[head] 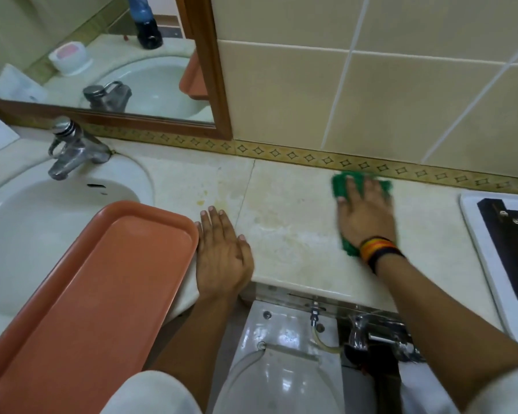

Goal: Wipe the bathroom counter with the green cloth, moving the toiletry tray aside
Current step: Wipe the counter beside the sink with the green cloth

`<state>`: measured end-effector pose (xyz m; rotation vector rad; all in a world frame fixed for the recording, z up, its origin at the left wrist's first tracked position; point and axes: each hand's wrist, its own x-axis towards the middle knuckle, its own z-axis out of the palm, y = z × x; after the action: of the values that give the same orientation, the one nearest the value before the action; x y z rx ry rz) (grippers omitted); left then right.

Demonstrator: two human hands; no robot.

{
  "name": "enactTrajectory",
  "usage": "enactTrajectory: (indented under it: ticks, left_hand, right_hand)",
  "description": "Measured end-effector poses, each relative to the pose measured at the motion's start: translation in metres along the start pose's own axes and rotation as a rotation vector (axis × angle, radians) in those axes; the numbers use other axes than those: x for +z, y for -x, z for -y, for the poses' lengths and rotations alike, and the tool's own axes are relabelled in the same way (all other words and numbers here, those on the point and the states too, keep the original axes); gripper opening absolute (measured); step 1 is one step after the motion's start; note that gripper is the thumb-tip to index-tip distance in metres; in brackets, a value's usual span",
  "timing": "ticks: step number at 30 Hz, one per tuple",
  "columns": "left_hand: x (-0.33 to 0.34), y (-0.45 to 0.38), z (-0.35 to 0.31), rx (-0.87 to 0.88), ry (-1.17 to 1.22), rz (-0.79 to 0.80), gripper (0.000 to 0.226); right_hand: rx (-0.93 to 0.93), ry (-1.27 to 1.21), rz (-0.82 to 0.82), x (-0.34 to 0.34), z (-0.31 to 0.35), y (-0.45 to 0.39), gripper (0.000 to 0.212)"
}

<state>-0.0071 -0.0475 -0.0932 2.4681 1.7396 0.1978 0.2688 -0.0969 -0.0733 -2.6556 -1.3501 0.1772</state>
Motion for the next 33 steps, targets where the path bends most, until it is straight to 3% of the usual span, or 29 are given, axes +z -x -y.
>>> enactTrajectory:
  ticks: [3,6,8,11,15,18,20,23,28,33]
  left_hand:
    - [0.0,0.003,0.001,-0.018,-0.006,0.021,0.075]
    - [-0.005,0.002,0.0,-0.011,-0.025,0.027,0.074]
    - [-0.005,0.0,0.002,-0.005,-0.03,0.032,0.074]
    - [-0.004,0.002,0.004,0.006,-0.044,0.014,0.073]
    - [0.0,-0.001,0.004,0.012,-0.042,0.005,0.074]
    - [0.001,-0.001,0.001,0.01,-0.019,-0.006,0.073]
    - [0.002,0.0,-0.001,0.013,-0.023,-0.018,0.073]
    - [0.005,-0.002,-0.002,0.006,-0.001,-0.062,0.072]
    - [0.014,-0.001,0.0,-0.012,0.055,-0.154,0.074]
    - [0.02,-0.003,0.005,-0.014,0.103,-0.243,0.08]
  right_hand:
    - [-0.308,0.022,0.055,0.017,0.058,0.026,0.061]
    - [-0.447,0.01,0.07,0.019,0.02,0.09,0.056]
    - [-0.288,-0.005,0.029,0.013,-0.043,0.114,0.056]
    - [0.117,-0.013,-0.035,-0.004,-0.103,0.103,0.063]
    - [0.431,-0.013,-0.101,-0.013,-0.074,0.024,0.062]
    - [0.523,-0.04,-0.068,-0.014,-0.042,-0.016,0.064]
    - [0.36,-0.007,-0.065,0.0,-0.001,-0.017,0.063]
    - [-0.12,0.008,-0.047,0.023,0.083,-0.011,0.06]
    - [-0.787,0.011,0.136,0.036,0.195,-0.064,0.055]
    - [-1.126,0.095,0.216,0.04,0.228,-0.079,0.053]
